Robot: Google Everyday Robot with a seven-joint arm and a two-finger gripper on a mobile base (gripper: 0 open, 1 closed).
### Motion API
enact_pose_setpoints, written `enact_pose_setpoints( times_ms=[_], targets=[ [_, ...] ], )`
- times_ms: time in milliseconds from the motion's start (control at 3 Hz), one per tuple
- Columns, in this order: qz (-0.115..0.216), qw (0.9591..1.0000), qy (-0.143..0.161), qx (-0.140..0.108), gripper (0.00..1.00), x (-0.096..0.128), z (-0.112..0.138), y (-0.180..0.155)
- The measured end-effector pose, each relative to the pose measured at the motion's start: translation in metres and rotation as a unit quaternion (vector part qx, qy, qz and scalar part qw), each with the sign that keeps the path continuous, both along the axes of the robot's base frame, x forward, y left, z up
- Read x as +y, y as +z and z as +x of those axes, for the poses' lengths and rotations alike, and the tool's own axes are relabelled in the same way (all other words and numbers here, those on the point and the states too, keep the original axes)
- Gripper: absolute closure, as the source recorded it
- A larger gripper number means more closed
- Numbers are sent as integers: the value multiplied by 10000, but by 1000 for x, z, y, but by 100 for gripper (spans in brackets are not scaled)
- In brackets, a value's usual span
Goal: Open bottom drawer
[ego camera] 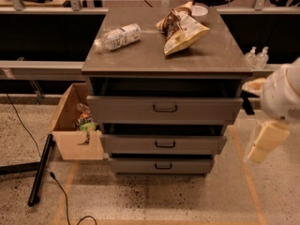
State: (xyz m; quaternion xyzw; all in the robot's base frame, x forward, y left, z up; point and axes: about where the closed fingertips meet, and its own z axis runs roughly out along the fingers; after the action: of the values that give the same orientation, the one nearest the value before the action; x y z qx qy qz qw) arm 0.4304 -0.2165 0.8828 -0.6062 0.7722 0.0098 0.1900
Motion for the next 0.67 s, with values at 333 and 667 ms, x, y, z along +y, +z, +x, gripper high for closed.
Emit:
enact_pose_setpoints(
  times_ms=[333,667],
  targets=[
    [108,9991,394,113,0,6,-4,-87],
    [132,9989,427,-125,0,10,7,-113]
  ],
)
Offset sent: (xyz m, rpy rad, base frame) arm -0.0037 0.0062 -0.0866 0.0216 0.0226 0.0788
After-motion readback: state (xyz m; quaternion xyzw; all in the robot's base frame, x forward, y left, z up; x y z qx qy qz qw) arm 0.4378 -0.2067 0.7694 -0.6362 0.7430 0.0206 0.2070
